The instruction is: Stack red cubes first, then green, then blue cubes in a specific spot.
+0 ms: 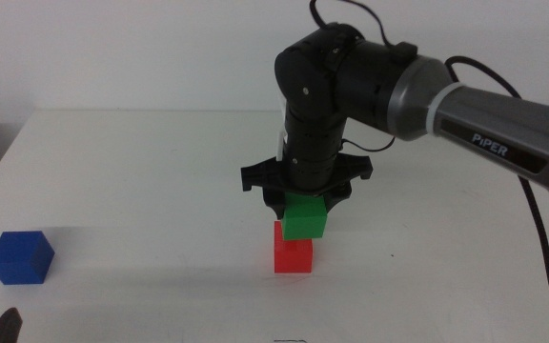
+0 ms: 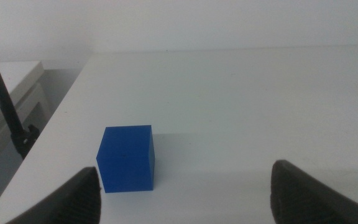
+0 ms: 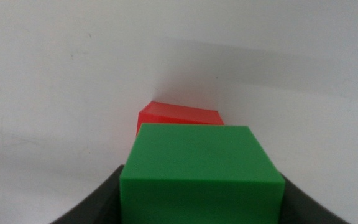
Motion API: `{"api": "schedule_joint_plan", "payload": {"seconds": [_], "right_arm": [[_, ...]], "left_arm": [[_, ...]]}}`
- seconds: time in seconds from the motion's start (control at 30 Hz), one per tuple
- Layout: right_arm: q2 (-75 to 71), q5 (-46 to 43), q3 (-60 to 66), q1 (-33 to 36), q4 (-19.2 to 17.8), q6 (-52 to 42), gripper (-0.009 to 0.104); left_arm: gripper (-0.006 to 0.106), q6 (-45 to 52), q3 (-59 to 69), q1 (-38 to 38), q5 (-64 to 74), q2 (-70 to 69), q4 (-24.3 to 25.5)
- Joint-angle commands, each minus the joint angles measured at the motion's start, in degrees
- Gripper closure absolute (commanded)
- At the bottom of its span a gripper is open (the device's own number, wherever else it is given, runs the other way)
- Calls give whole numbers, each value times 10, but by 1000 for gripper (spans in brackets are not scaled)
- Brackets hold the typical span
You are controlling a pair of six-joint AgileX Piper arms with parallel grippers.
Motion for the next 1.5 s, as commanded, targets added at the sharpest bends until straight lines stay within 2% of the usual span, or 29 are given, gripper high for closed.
{"api": "schedule_joint_plan", "payload": {"seconds": [0.0, 1.47], "right_arm": [[-30, 44, -20, 3, -9, 6, 96], [-4, -23, -20, 12, -16, 44, 96]], "left_arm": [[7, -4, -2, -1, -46, -11, -3], [7, -4, -2, -1, -46, -11, -3]]}}
